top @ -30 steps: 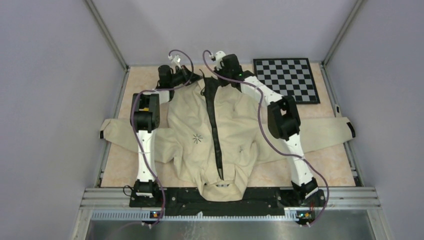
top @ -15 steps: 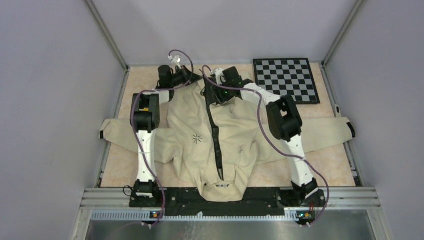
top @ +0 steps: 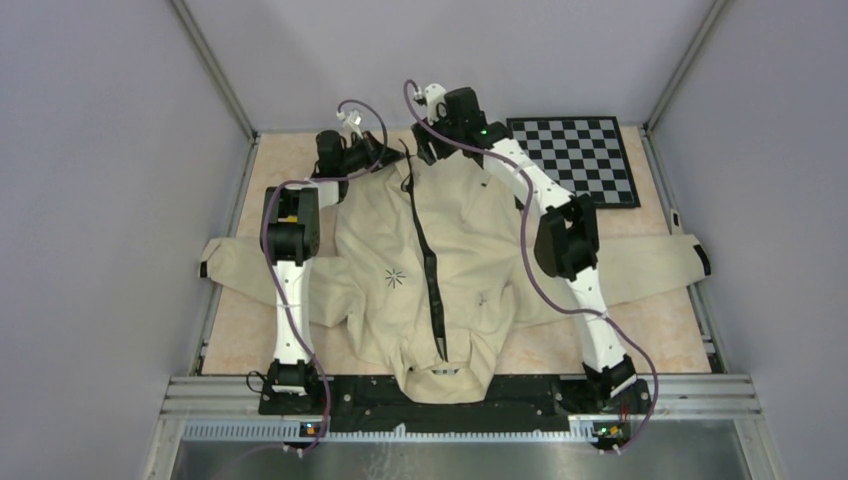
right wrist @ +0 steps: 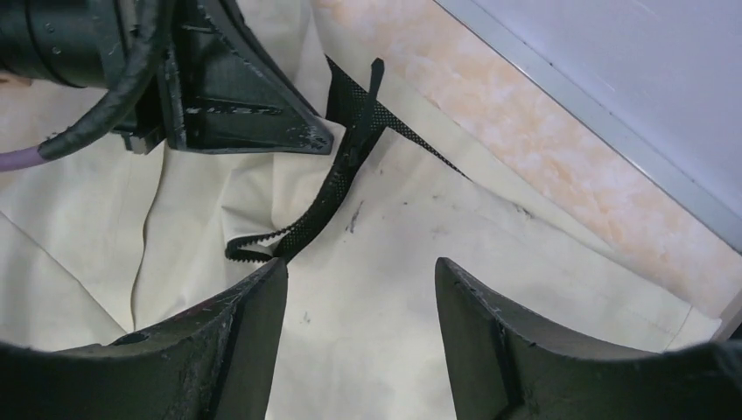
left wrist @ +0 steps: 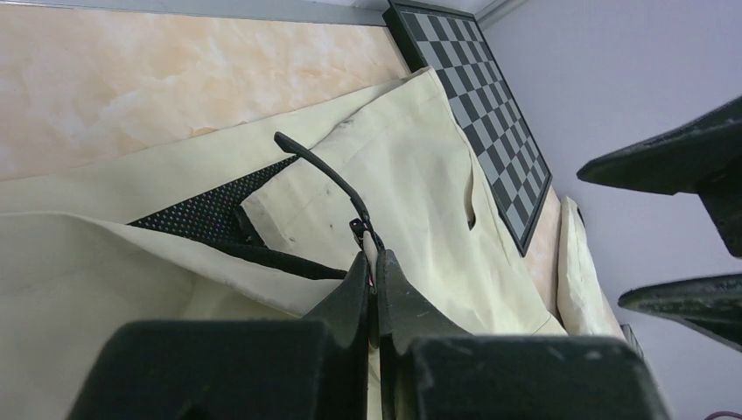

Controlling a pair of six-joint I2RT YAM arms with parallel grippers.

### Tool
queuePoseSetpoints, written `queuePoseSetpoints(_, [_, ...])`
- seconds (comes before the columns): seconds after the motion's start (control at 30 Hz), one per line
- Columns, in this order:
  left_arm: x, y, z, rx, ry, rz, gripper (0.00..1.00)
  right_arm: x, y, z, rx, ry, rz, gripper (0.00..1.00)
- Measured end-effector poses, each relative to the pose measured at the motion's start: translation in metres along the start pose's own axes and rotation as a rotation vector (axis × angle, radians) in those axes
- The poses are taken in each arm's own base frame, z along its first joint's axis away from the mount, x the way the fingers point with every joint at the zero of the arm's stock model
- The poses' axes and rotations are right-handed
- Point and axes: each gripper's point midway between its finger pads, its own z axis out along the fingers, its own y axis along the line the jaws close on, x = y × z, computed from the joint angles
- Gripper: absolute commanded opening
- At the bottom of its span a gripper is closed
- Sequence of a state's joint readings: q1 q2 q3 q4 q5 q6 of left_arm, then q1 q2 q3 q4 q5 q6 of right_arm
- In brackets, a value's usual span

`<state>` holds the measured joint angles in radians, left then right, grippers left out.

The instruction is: Zip up the jacket

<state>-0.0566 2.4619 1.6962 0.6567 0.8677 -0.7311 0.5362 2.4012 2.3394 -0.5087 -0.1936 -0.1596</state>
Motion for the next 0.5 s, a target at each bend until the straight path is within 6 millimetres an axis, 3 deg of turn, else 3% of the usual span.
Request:
queuePoseSetpoints(0.13, [0.000,0.000,0.000,0.003,0.001,-0.002,0.00,0.000,-0.011,0.006,0.029,-0.031,0.097,0.56])
queuePoseSetpoints(0.23, [0.000,0.000,-0.001,0.004,0.002,-0.003,0.00,0.015,-0.021,0.019,0.066,-0.039,0.179,0.39])
queuePoseSetpoints(0.27, [0.000,0.000,-0.001,0.003,0.001,-0.002,0.00,0.020,-0.024,0.024,0.077,-0.038,0.196,0.38])
queuePoseSetpoints(0.5, [0.000,0.009,-0.010,-0.069,-0.028,-0.006,0.00,0.039,-0.041,0.073,0.145,-0.072,0.272,0.52])
